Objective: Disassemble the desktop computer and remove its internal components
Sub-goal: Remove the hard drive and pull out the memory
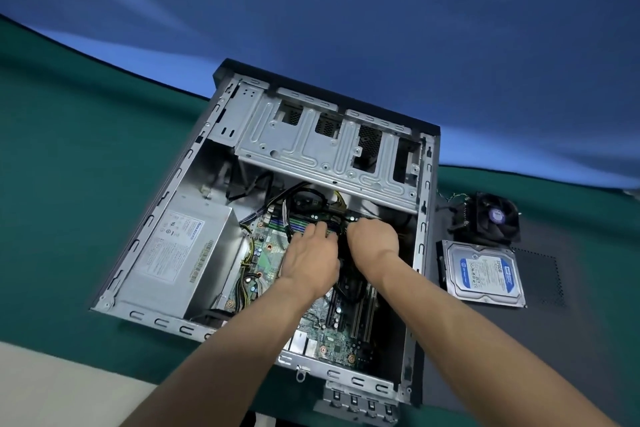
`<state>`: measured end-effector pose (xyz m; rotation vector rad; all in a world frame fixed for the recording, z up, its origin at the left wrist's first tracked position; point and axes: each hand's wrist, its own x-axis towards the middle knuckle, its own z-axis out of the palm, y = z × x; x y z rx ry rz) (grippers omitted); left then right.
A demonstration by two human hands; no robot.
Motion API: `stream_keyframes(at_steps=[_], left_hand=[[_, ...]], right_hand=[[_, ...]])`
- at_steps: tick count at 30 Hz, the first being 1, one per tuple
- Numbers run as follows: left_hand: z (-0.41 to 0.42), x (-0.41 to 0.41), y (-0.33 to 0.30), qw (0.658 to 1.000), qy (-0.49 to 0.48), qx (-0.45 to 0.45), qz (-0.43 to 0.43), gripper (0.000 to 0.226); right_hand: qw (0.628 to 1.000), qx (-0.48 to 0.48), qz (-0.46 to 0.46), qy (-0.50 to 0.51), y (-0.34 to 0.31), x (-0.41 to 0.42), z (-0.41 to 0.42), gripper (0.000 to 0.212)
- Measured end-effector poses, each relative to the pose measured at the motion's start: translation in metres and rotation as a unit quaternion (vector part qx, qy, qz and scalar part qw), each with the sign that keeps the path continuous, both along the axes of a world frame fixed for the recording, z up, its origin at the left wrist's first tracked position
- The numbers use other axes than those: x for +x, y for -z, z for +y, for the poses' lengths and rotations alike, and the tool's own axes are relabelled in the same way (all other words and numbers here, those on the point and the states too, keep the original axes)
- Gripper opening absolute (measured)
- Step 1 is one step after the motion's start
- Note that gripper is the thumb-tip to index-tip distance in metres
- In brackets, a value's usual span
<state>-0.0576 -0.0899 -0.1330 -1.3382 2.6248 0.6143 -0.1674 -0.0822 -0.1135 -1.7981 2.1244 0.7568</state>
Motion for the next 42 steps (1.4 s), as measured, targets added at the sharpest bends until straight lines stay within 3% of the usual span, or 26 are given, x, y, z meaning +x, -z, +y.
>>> stream_keyframes(at_steps=[16,19,22,25,28,35,42], left_hand=[[-0.005,0.003,-0.002,0.999,-0.011,0.019,0.034,0.034],[-0.008,-0.001,-0.005,0.990,-0.083,0.048,0.104,0.024],[-0.014,-0.005,-0.007,0.958,-0.215,0.097,0.164,0.021],[-0.025,-0.006,-0.005,0.920,-0.322,0.146,0.167,0.027],[-0.040,-0.004,-0.001,0.910,-0.340,0.182,0.153,0.027],[-0.059,-0.004,0.000,0.946,-0.279,0.140,0.086,0.023],[-0.066,-0.014,0.008,0.968,-0.233,0.084,0.046,0.022]], right_hand=[[0.999,-0.025,0.030,-0.006,-0.017,-0.003,0.002,0.030],[0.998,-0.040,0.044,0.015,-0.037,-0.012,0.002,0.025],[0.997,-0.048,0.015,0.053,-0.047,-0.008,0.008,0.021],[0.992,-0.068,-0.040,0.098,-0.047,-0.003,0.010,0.023],[0.986,-0.087,-0.106,0.095,-0.041,-0.003,0.012,0.035],[0.980,-0.051,-0.166,0.098,-0.021,-0.001,0.013,0.066],[0.982,-0.034,-0.157,0.103,-0.015,-0.001,0.009,0.059]])
